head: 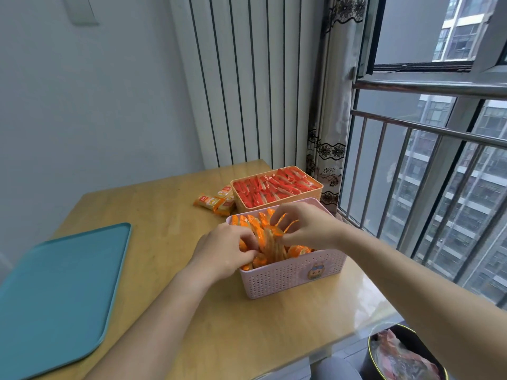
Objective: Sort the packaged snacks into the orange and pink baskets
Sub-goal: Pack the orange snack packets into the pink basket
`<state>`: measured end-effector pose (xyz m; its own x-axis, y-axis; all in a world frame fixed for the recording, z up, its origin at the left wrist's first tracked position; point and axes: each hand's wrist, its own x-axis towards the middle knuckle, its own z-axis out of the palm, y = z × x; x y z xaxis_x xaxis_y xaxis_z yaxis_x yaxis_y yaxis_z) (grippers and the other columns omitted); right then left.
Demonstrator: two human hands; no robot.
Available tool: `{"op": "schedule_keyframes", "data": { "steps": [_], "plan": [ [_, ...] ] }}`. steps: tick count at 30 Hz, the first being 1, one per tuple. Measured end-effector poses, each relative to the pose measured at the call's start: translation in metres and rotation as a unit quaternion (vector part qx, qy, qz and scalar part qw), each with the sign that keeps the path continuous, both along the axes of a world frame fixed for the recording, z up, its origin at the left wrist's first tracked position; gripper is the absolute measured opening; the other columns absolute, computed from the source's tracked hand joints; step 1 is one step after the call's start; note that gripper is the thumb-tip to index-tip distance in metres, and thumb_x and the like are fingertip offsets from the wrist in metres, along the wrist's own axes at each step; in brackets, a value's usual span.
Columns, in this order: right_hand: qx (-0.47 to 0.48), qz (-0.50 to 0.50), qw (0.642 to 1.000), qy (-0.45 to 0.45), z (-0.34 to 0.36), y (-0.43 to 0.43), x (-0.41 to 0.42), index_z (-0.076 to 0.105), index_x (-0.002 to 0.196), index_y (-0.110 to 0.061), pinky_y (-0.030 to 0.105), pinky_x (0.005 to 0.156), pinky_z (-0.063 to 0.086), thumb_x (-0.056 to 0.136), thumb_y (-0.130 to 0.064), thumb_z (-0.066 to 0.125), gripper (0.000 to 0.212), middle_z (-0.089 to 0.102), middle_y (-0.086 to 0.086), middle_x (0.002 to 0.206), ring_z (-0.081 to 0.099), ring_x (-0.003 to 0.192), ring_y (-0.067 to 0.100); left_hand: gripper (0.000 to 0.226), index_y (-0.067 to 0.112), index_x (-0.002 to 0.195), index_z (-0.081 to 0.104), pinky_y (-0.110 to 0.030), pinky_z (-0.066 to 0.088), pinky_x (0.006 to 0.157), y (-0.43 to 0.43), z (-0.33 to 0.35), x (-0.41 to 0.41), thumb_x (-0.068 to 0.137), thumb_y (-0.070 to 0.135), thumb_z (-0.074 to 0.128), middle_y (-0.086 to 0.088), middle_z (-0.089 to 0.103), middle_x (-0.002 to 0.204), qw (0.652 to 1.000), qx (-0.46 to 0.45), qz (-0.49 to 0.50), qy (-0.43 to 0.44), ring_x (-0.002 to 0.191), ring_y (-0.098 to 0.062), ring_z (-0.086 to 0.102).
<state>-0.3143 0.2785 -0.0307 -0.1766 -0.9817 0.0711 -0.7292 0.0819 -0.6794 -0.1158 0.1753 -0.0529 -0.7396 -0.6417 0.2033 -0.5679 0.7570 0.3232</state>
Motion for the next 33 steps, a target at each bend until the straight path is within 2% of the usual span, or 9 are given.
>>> {"op": "schedule_keyframes", "data": {
  "steps": [3,5,7,11,16,21,25,29,33],
  "plan": [
    [0.004,0.014,0.999,0.046,-0.003,0.000,0.003,0.069,0.105,-0.021,0.035,0.077,0.062,0.080,-0.013,0.079,0.028,0.072,-0.005,0.102,0.072,0.087,0.014,0.012,0.041,0.097,0.060,-0.028,0.049,0.064,0.003,0.001,-0.007,0.090,0.033,0.066,0.021,0.065,0.090,1.000,-0.005,-0.007,0.028,0.080,-0.006,0.059],
    [0.032,0.051,0.992,0.110,-0.004,-0.001,0.006,0.074,0.102,-0.019,0.021,0.075,0.059,0.082,-0.016,0.081,0.021,0.073,-0.007,0.101,0.071,0.090,0.010,0.011,0.039,0.096,0.057,-0.032,0.055,0.069,0.005,0.002,-0.012,0.094,0.029,0.060,0.018,0.068,0.094,0.993,0.048,-0.011,0.109,0.081,-0.007,0.063],
    [0.059,0.082,0.982,0.159,-0.002,-0.002,0.008,0.079,0.104,-0.019,0.022,0.077,0.056,0.087,-0.019,0.077,0.017,0.075,-0.007,0.103,0.070,0.092,0.009,0.009,0.038,0.093,0.063,-0.036,0.056,0.074,0.007,0.002,-0.018,0.095,0.031,0.057,0.018,0.068,0.093,0.982,0.105,-0.021,0.156,0.083,-0.009,0.063],
    [0.020,0.038,0.989,0.139,0.018,0.000,-0.010,0.080,0.100,-0.025,0.037,0.081,0.060,0.090,-0.004,0.059,0.031,0.075,-0.010,0.105,0.071,0.090,0.017,0.024,0.038,0.086,0.075,-0.040,0.052,0.086,0.009,-0.001,-0.023,0.092,0.048,0.054,0.019,0.060,0.100,0.997,0.055,-0.051,0.028,0.098,-0.009,0.054],
    [0.073,0.040,0.976,0.202,0.017,0.007,-0.030,0.077,0.111,-0.027,0.010,0.072,0.046,0.091,-0.016,0.069,0.024,0.069,-0.015,0.105,0.059,0.084,-0.005,0.034,0.031,0.079,0.078,-0.031,0.041,0.073,0.008,0.000,-0.027,0.094,0.051,0.055,0.015,0.056,0.100,1.000,-0.008,-0.015,-0.026,0.106,-0.012,0.045],
    [0.154,0.085,0.952,0.251,0.001,0.004,-0.029,0.072,0.123,-0.034,0.032,0.091,0.057,0.094,-0.028,0.069,0.029,0.069,-0.010,0.118,0.064,0.104,0.012,0.029,0.029,0.077,0.073,-0.028,0.043,0.073,0.011,0.006,-0.039,0.093,0.049,0.059,0.014,0.061,0.103,0.999,0.000,-0.012,0.049,0.101,-0.007,0.053],
    [0.165,0.091,0.946,0.264,0.002,0.003,-0.029,0.074,0.119,-0.033,0.036,0.091,0.058,0.096,-0.021,0.067,0.027,0.069,-0.007,0.114,0.064,0.101,0.015,0.013,0.038,0.095,0.073,-0.035,0.047,0.092,0.009,0.009,-0.045,0.094,0.035,0.061,0.016,0.062,0.105,0.994,0.044,-0.068,0.066,0.106,-0.008,0.052],
    [0.101,0.027,0.977,0.188,0.024,0.009,-0.046,0.075,0.102,-0.019,0.026,0.080,0.054,0.098,-0.023,0.066,0.011,0.071,-0.007,0.100,0.065,0.090,0.010,0.033,0.042,0.099,0.078,-0.039,0.031,0.108,0.005,0.004,-0.041,0.095,0.024,0.051,0.018,0.055,0.113,0.994,0.029,-0.103,-0.034,0.116,-0.011,0.040],
    [0.098,-0.074,0.989,-0.079,0.030,0.010,-0.056,0.065,0.098,-0.002,0.033,0.077,0.063,0.102,-0.012,0.058,0.013,0.075,0.011,0.095,0.077,0.081,0.019,0.039,0.043,0.085,0.080,-0.044,0.036,0.108,-0.003,-0.001,-0.034,0.092,0.021,0.048,0.021,0.053,0.107,0.995,0.033,-0.093,-0.034,0.110,-0.009,0.038]
  ]
}}
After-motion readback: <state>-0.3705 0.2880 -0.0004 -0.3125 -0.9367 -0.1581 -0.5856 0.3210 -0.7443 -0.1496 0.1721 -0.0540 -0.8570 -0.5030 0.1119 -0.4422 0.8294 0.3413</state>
